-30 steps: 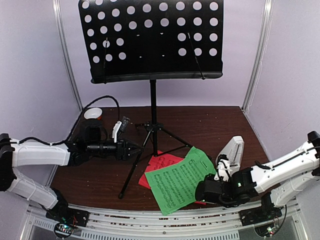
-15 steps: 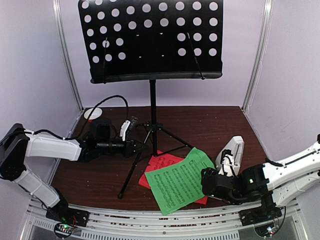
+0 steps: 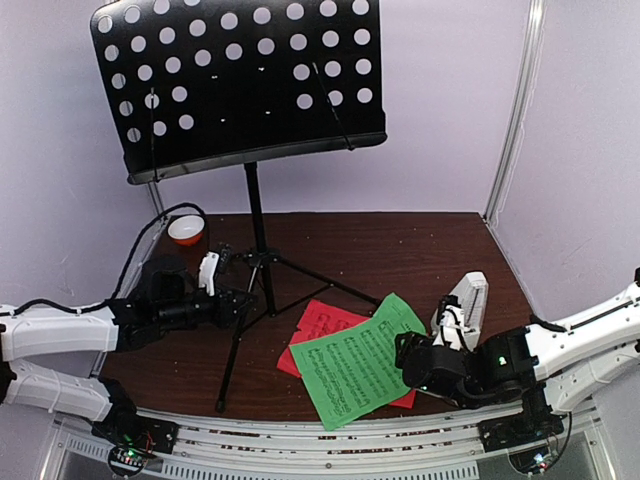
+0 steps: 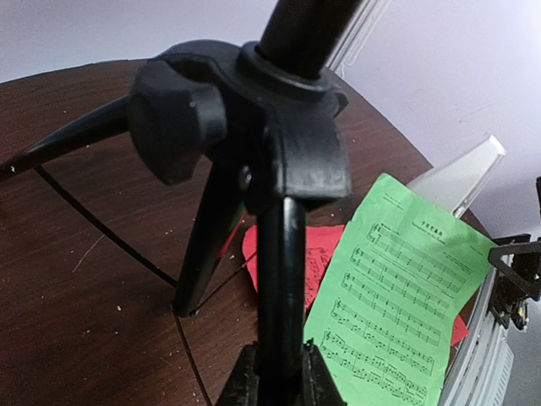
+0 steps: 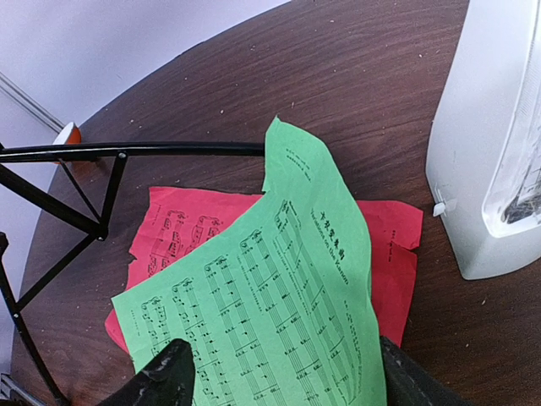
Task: Pack up the instrument practice props
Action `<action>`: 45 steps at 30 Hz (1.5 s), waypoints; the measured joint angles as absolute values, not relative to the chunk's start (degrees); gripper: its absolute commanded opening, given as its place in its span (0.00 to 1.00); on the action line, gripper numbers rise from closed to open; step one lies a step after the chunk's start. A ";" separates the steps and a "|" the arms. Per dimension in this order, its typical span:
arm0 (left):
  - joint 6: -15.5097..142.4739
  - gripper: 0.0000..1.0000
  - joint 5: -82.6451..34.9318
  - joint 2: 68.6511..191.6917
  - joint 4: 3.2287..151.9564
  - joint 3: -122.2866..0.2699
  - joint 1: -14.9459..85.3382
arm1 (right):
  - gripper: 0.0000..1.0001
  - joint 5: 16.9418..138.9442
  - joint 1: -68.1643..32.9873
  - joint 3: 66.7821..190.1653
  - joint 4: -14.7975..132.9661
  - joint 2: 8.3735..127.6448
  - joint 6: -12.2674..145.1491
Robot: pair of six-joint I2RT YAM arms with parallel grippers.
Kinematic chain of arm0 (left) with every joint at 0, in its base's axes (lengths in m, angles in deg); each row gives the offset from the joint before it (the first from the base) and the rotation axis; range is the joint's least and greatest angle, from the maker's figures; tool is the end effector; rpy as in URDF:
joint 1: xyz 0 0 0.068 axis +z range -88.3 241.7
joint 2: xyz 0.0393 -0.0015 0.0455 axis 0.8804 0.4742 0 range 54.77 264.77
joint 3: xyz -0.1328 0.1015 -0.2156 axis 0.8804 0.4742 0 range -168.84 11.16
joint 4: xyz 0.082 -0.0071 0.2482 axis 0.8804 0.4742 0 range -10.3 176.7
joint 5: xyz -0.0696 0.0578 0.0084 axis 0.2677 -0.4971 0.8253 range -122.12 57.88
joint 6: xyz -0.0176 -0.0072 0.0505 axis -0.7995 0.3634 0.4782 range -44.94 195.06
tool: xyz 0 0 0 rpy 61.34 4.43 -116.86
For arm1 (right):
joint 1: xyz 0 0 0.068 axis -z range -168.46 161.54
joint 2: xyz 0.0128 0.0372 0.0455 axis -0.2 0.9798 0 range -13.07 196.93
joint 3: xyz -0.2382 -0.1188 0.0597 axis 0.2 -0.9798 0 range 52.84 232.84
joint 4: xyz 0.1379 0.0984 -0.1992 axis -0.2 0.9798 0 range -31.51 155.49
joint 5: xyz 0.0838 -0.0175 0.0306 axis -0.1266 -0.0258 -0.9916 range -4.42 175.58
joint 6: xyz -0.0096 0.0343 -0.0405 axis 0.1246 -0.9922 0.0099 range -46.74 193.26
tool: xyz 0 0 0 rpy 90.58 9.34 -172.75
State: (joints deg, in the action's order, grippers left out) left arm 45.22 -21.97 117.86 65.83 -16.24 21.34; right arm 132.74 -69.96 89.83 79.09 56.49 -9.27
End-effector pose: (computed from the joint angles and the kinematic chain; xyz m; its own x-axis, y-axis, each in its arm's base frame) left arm 0.1756 -0.1574 0.2141 -0.6249 -0.1118 -0.7726 0.5200 0.6786 -0.5187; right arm 0.0591 0.2192 0.2009 -0.6178 0.4277 -0.6599 0.0384 0.8546 0.5179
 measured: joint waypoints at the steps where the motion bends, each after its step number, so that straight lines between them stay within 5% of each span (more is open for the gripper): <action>1: 44.58 0.00 -22.84 117.75 65.78 -16.17 21.05 | 0.72 132.74 -69.96 89.90 78.83 56.51 -9.11; 13: 37.37 0.01 -35.08 127.78 59.34 -21.00 12.92 | 0.74 132.76 -69.96 90.09 78.04 56.75 -8.94; 20: 36.60 0.63 -37.02 127.93 58.44 -21.99 11.96 | 0.83 132.94 -69.96 90.09 77.52 56.25 -7.06; 26: 40.67 0.79 -37.11 116.68 58.83 -19.89 14.98 | 0.87 132.94 -69.96 89.46 72.20 52.16 -1.70; 45: 74.79 0.83 -18.51 120.48 60.17 -24.56 29.80 | 0.89 129.18 -69.43 84.11 59.18 45.97 10.19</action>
State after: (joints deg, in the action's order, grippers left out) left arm 74.79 -18.51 120.48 60.17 -24.56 29.80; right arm 129.18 -69.43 84.11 59.18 45.97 10.19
